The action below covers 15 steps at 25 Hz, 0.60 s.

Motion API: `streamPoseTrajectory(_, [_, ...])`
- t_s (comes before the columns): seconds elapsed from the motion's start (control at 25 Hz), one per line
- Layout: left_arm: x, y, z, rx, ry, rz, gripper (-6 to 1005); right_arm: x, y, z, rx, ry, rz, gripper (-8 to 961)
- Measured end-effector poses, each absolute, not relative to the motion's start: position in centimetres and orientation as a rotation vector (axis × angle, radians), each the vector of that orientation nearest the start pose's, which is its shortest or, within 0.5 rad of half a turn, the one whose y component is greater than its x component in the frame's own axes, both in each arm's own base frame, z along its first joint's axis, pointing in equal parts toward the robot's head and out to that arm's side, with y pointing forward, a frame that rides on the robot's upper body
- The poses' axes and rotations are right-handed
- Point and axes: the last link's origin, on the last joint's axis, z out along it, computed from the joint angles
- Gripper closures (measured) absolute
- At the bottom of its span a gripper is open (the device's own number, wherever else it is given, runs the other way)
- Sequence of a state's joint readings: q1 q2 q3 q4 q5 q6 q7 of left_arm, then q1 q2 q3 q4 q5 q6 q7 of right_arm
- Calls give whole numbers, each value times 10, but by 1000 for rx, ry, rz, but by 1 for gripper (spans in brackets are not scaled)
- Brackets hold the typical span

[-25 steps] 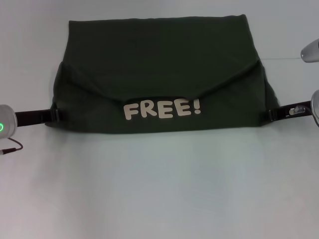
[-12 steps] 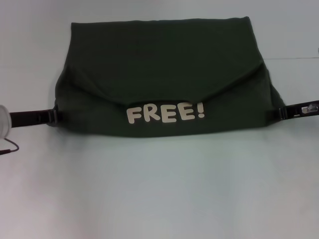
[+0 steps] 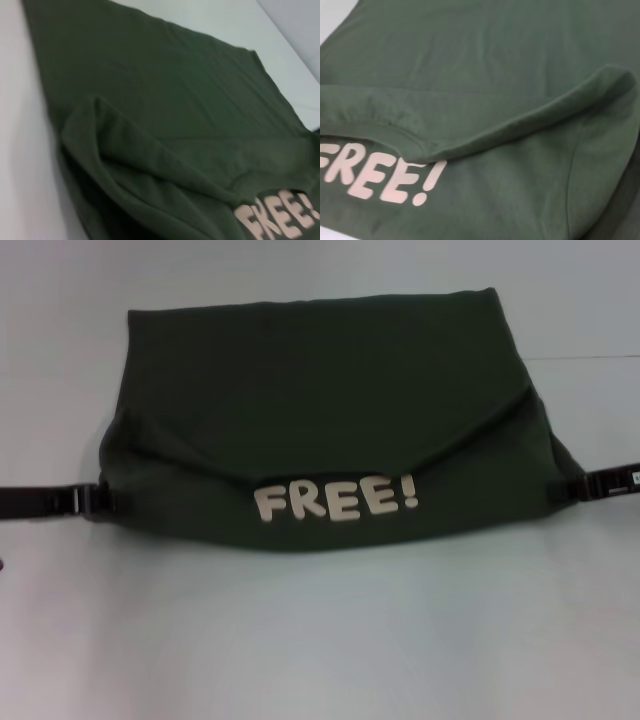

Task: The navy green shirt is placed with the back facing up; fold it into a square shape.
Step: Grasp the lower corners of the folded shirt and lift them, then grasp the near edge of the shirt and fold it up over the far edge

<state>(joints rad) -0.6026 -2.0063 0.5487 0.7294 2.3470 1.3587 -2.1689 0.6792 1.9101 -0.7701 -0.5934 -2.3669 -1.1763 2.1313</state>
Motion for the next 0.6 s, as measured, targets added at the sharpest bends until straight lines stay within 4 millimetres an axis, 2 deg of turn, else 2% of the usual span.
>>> streamPoseTrajectory(0.44, [-309, 343, 63, -2362, -1595, -291, 958, 324, 365, 63, -2372, 1437, 212, 898])
streamPoseTrajectory(0.6, [-312, 335, 68, -2394, -1616, -224, 958, 332, 344, 64, -2425, 1476, 237, 896])
